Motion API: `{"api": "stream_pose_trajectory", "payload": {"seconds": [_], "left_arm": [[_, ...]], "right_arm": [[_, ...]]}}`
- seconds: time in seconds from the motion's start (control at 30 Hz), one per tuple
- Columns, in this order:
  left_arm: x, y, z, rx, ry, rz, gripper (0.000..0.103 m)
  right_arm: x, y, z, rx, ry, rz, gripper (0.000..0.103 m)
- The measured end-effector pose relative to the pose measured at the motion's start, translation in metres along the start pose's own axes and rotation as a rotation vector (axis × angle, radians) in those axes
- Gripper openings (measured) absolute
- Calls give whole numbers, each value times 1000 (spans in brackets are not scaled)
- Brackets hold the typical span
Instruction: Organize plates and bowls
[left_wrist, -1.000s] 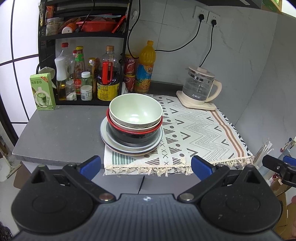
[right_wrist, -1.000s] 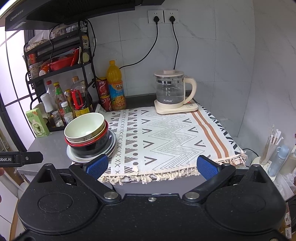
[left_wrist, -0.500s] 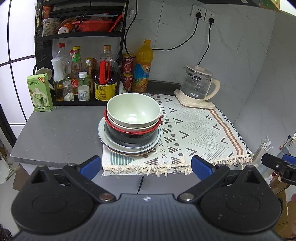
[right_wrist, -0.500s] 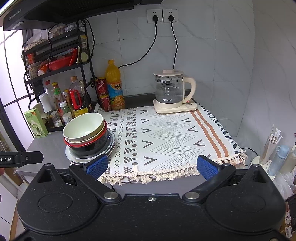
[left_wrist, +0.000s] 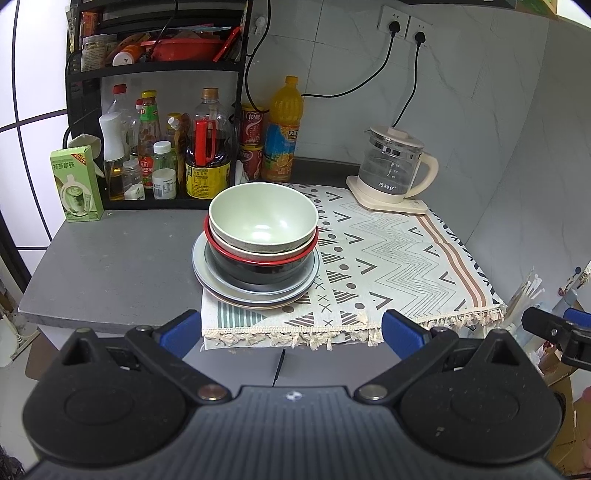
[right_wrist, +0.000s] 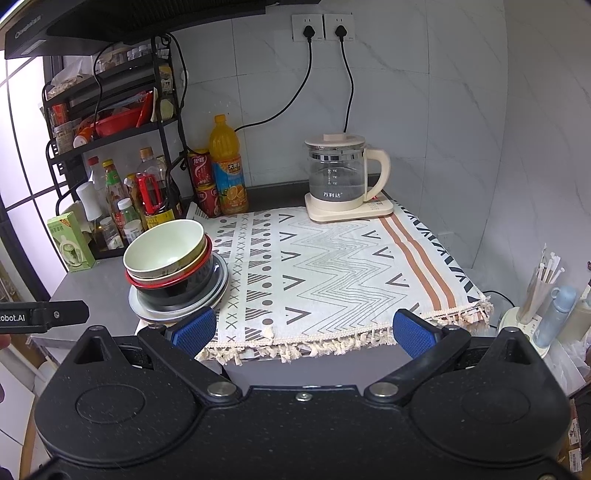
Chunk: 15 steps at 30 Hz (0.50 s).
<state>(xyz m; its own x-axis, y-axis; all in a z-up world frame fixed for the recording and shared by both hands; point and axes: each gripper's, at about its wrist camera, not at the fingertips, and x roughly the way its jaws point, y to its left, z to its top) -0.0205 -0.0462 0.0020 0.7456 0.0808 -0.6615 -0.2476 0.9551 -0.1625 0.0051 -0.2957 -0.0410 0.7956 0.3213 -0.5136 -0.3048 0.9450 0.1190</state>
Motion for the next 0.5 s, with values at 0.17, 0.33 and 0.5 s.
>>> {"api": "stream_pose_trajectory", "payload": {"seconds": [0.17,0.33,0.5], "left_arm": [[2,-2,-1,5,5,-5,103],[3,-5,-2,15,9,2,103],[9,-8,-2,22,23,3,103]], "right_arm": [[1,-2,-2,5,10,-2,103],[1,-3,-3,9,14,-5,103],[5,-7,-5,21,37,-10,103]]}}
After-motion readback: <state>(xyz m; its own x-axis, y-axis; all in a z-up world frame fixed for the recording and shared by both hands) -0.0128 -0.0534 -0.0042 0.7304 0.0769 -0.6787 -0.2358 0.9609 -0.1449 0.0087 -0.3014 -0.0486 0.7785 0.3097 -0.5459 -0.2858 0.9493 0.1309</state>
